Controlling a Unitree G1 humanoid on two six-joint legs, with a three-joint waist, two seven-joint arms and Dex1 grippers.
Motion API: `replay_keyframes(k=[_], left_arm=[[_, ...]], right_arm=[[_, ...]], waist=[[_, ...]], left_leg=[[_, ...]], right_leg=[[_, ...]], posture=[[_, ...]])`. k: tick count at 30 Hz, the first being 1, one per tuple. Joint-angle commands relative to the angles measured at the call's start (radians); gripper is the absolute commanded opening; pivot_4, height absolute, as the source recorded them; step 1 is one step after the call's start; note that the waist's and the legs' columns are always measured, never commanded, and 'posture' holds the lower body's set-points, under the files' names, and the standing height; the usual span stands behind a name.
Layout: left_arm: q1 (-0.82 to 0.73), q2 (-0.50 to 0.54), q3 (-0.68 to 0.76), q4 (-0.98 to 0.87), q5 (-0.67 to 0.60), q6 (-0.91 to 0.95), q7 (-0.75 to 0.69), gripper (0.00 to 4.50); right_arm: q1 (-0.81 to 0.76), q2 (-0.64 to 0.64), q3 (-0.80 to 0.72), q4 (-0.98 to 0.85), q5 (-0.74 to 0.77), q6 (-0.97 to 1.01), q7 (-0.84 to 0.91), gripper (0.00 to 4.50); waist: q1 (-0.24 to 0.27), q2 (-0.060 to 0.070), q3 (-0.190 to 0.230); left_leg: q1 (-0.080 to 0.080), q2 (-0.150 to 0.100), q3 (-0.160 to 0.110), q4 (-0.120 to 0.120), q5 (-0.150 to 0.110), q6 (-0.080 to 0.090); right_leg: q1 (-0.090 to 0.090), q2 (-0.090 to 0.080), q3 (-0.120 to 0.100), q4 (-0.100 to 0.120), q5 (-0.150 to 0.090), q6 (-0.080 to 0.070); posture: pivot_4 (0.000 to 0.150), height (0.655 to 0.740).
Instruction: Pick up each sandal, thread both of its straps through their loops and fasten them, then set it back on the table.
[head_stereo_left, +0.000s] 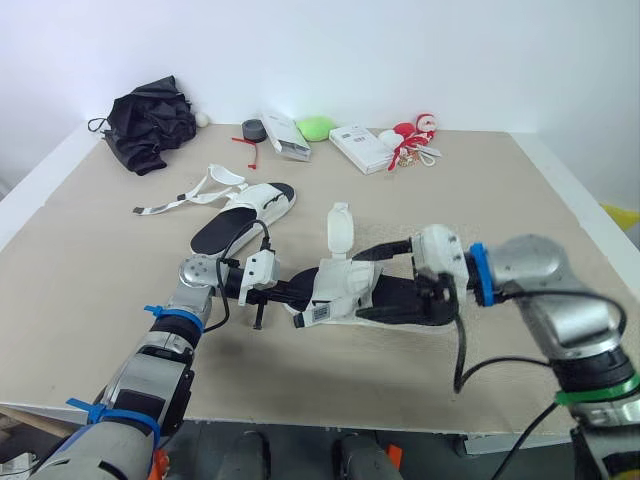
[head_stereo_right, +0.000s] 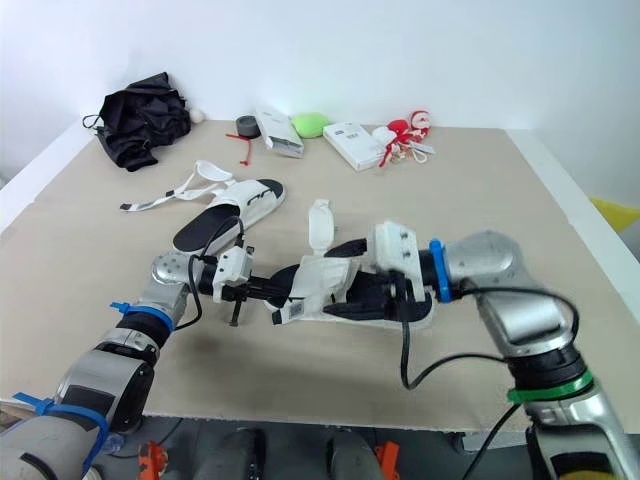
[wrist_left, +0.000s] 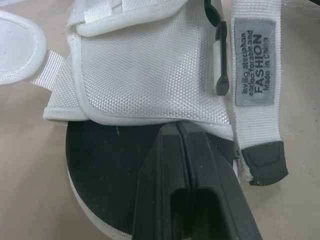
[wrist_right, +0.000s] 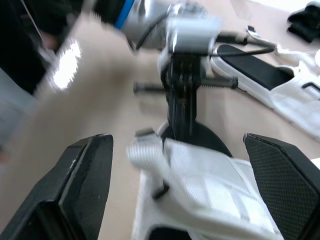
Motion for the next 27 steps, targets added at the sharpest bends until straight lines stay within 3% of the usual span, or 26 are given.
replay_keyframes(k=[1, 6, 13, 18, 22, 27], left_arm=[[0.045, 0.013, -0.059, 0.076, 0.083, 0.030, -0.004, 0.00], [0.049, 0.010, -0.058, 0.075, 0.082, 0.031, -0.004, 0.00], [0.062, 0.009, -0.059, 0.074, 0.083, 0.029, -0.003, 0.00], [0.068, 0.003, -0.059, 0.070, 0.081, 0.027, 0.002, 0.00], [0.074, 0.002, -0.057, 0.065, 0.079, 0.027, 0.005, 0.00], [0.082, 0.010, -0.058, 0.067, 0.078, 0.025, 0.007, 0.00]], right_arm=[[-0.076, -0.028, -0.041, -0.093, 0.151, 0.201, -0.013, 4.48], [-0.097, -0.075, 0.052, -0.135, 0.094, 0.256, -0.016, 4.48], [-0.144, -0.097, 0.311, -0.084, -0.161, 0.157, 0.035, 4.48], [-0.179, -0.107, 0.362, -0.071, -0.208, 0.097, 0.134, 4.48], [-0.131, -0.187, 0.334, -0.128, -0.197, 0.023, 0.258, 4.48], [-0.078, -0.221, 0.330, -0.143, -0.235, -0.040, 0.274, 4.48]], waist=[[0.000, -0.001, 0.000], [0.000, -0.001, -0.001], [0.000, -0.001, -0.001], [0.000, -0.001, -0.001], [0.001, -0.001, -0.001], [0.000, -0.001, -0.001]], left_leg=[[0.000, 0.000, 0.000, 0.000, 0.000, 0.000], [0.000, 0.000, 0.000, -0.003, 0.000, 0.000], [0.000, 0.000, 0.001, -0.003, 0.000, 0.000], [0.000, -0.001, 0.001, -0.003, 0.000, 0.000], [0.000, -0.002, -0.001, -0.003, 0.000, 0.000], [0.001, -0.002, 0.000, -0.002, 0.000, -0.001]], right_leg=[[0.000, 0.000, 0.000, 0.000, 0.000, 0.000], [-0.001, 0.000, -0.002, 0.000, -0.002, -0.002], [-0.004, -0.001, -0.002, 0.000, -0.002, -0.002], [-0.003, -0.001, -0.002, 0.000, -0.002, -0.002], [-0.004, -0.001, -0.003, 0.000, -0.003, 0.000], [-0.002, -0.001, -0.003, 0.000, -0.003, 0.000]], posture=[[0.150, 0.7400], [0.150, 0.7400], [0.150, 0.7400], [0.150, 0.7400], [0.150, 0.7400], [0.150, 0.7400]])
